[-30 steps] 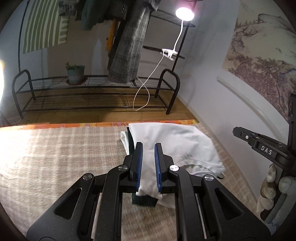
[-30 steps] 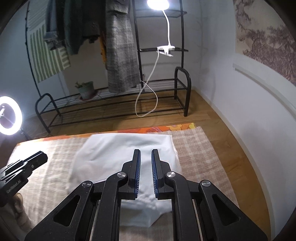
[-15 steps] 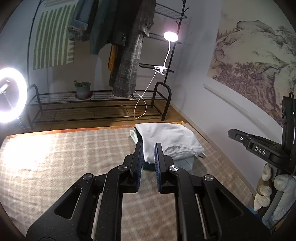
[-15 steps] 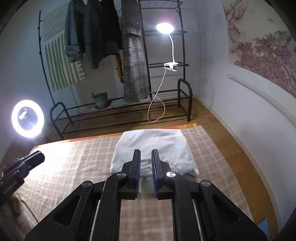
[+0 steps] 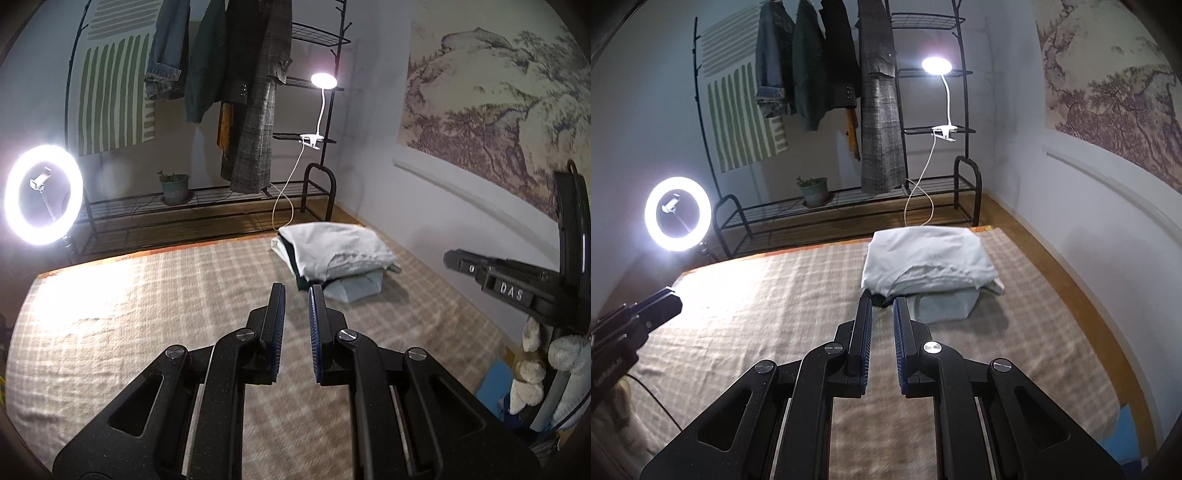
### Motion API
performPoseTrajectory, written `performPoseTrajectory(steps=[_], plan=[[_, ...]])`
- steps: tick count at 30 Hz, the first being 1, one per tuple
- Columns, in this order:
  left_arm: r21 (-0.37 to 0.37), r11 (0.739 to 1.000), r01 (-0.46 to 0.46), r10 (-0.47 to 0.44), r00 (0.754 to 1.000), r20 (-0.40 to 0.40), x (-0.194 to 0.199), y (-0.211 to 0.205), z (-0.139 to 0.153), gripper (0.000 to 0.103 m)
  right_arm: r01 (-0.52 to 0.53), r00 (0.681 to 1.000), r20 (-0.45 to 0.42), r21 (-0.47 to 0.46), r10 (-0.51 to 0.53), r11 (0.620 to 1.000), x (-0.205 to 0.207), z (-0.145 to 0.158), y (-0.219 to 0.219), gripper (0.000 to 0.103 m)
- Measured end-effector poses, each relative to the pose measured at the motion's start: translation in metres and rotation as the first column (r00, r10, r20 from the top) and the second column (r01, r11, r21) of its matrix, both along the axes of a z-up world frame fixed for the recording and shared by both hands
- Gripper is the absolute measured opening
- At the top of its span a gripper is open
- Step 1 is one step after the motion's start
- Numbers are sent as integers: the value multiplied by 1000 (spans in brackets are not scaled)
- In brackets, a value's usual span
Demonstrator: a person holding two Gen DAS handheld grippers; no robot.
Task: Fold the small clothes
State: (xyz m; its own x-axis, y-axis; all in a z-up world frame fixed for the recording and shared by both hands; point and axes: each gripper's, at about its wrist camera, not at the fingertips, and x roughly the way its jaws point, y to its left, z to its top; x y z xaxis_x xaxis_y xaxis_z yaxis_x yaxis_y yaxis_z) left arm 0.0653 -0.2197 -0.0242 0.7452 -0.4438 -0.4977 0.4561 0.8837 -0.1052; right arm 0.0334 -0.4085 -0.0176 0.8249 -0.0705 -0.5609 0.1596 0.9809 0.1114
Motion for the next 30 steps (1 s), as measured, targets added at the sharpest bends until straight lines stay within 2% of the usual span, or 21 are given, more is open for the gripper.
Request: performPoseTrajectory(steps=[5,7,9,10,12,13,15,17,19,21,23,30], plan=[[-5,1000,-3,3,1000,-14,-12,10,-14,14,31,999,11,16,-31,999,-11,-11,8,11],[-7,1000,-3,3,1000,-14,-12,12,-18,15,39,999,13,29,-39,999,-12,-14,8,15],[-5,1000,1,-1,1000,-12,-12,12,-19,24,48,998,24,38,-49,998,-14,-15,7,21],[-7,1000,0,0,1000,-4,-13,13,-20,36,55,998,32,42,-56,998,-14,-16,6,24],[-15,1000,-7,7,1000,10,-14,16,-21,50,62,997,40,40,-64,997,-14,-17,6,26],[-22,1000,-10,10,1000,12,-15,18,-22,52,64,997,44,35,-65,997,-13,-18,5,27],[-23,1000,-4,4,1000,9,-14,18,-22,53,65,997,48,26,-66,998,-12,-21,7,35],[-19,1000,0,1,1000,22,-15,18,-21,62,74,996,50,20,-75,997,-10,-23,8,50],[-13,1000,-5,5,999,45,-16,18,-19,69,79,995,60,20,-80,997,-9,-23,8,52],[-14,1000,-4,5,998,57,-18,18,-17,74,85,994,69,16,-86,996,-9,-23,8,60],[-17,1000,-4,5,998,59,-19,19,-16,82,101,991,84,5,-102,995,-11,-22,9,77],[-9,1000,-15,15,998,59,-20,20,-18,89,118,989,95,-15,-116,993,-10,-23,11,78]])
